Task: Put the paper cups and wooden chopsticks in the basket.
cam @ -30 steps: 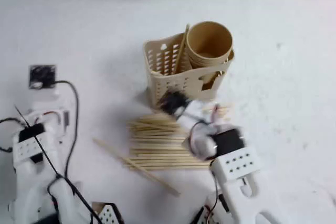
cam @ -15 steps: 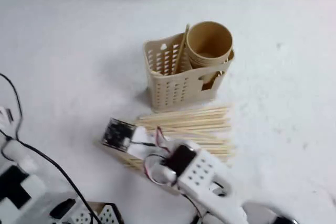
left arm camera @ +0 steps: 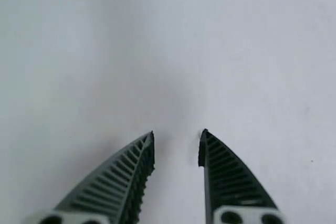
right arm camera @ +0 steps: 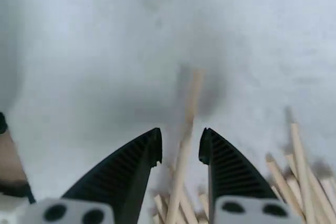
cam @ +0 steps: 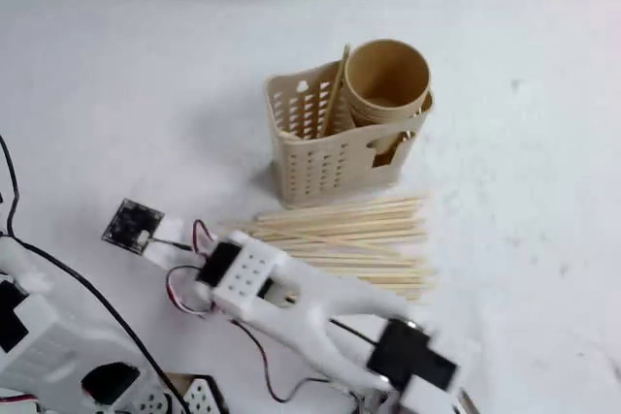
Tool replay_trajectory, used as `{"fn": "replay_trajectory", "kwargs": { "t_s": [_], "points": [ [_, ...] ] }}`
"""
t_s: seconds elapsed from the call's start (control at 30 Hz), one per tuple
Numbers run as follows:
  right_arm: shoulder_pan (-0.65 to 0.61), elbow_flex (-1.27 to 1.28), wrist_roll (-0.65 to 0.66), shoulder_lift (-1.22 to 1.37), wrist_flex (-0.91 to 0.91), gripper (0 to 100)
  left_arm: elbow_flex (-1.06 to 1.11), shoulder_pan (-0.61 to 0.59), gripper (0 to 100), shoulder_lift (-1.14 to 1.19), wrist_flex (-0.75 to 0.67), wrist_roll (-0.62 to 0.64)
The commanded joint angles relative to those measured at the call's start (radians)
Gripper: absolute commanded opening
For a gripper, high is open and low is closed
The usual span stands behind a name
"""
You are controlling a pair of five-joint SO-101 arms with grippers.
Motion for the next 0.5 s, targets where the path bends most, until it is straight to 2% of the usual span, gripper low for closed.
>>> {"fn": "replay_trajectory", "kwargs": {
  "t_s": [0.0,0.2,0.33,0.47],
  "points": [
    [0.002,-0.069,-0.012,0.062,-0.019,13.1,-0.049,-0.01,16,-0.012,-0.037,-0.008],
    [0.021,-0.075,-0.006,0.093,-0.015,12.6,-0.055,-0.01,16,-0.01,-0.032,-0.008],
    [0.051,-0.075,-0.005,0.102,-0.021,1.0,-0.055,-0.01,16,-0.01,-0.032,-0.008],
    [0.081,-0.075,-0.005,0.093,-0.013,1.3,-0.054,-0.01,16,-0.01,-0.032,-0.008]
  ]
}}
